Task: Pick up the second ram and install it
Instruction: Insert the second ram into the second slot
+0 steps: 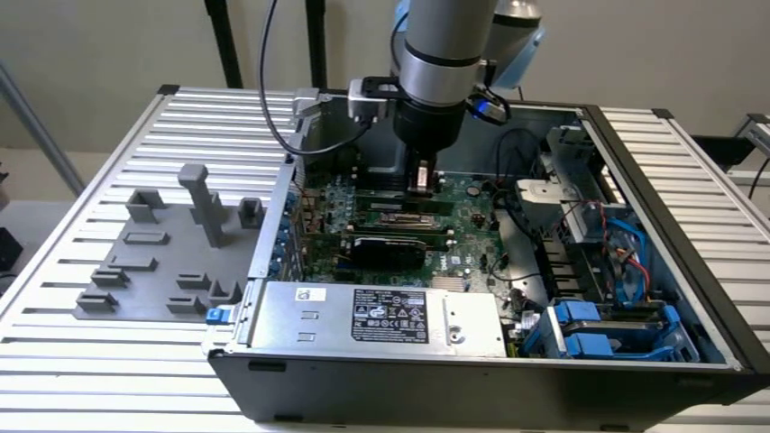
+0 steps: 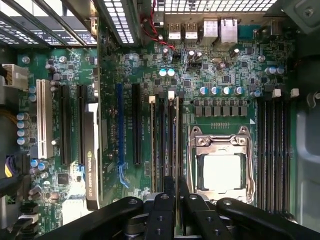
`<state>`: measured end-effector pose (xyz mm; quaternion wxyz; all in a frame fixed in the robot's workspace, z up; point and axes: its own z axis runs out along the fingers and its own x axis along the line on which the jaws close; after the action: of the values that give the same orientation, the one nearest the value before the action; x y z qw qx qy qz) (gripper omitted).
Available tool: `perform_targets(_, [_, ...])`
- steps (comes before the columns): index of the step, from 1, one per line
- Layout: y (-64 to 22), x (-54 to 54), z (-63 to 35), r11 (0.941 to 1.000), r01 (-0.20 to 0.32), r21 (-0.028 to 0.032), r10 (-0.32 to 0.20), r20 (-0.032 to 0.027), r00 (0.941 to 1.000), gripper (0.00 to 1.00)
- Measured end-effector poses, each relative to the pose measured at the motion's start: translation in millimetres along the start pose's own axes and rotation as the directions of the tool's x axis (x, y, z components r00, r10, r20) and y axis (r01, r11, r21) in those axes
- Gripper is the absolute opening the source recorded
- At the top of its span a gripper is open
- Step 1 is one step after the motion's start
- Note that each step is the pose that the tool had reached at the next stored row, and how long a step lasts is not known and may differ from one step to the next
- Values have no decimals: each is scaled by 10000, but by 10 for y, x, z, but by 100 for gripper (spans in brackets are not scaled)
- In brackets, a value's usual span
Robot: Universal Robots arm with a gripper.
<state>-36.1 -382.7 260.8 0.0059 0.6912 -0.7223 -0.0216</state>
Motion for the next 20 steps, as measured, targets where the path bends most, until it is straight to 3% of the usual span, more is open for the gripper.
perform_targets(14, [-3, 7, 252, 10000, 11, 0, -11, 0, 10000, 13])
perform_targets(20, [-4, 7, 263, 10000, 11, -1, -11, -2, 10000, 13])
